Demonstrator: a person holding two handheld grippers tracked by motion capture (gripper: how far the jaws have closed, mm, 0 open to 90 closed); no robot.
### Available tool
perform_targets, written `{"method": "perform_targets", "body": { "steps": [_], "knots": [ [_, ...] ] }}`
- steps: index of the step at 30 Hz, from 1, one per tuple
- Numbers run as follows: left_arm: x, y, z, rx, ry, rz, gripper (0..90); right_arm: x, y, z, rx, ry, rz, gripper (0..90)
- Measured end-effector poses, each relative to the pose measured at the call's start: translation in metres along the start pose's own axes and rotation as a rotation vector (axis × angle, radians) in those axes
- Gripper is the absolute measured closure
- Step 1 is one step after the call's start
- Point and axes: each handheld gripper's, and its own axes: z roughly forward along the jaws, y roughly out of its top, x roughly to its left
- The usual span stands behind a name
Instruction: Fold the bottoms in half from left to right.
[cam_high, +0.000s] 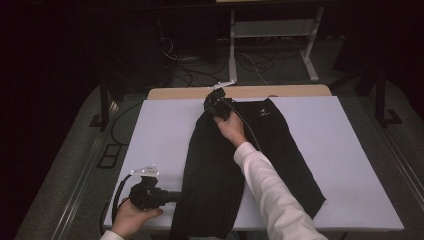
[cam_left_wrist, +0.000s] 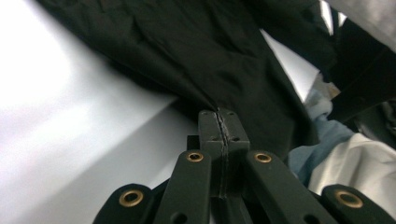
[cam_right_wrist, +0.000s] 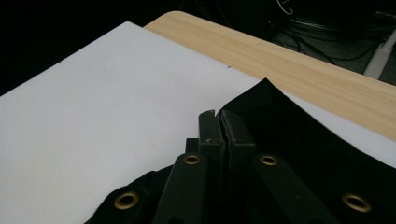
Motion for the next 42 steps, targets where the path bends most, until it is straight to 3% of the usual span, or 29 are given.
{"method": "perform_targets", "body": {
  "steps": [13,27,42],
  "knots": [
    [-0.023,0.005,0.017,0.040,-0.073,0.059,89.3,-0.021,0.011,-0.024,-0.043,-0.009,0.033,86.5],
    [-0.044,0.024,0.031,0.004,-0.136,0.115,89.3,-0.036,0.011,-0.039,-0.054,-0.005,0.052,86.5],
    [-0.056,0.036,0.046,0.005,-0.179,0.145,89.2,-0.050,0.003,-0.048,-0.046,-0.013,0.064,86.5]
  ]
}}
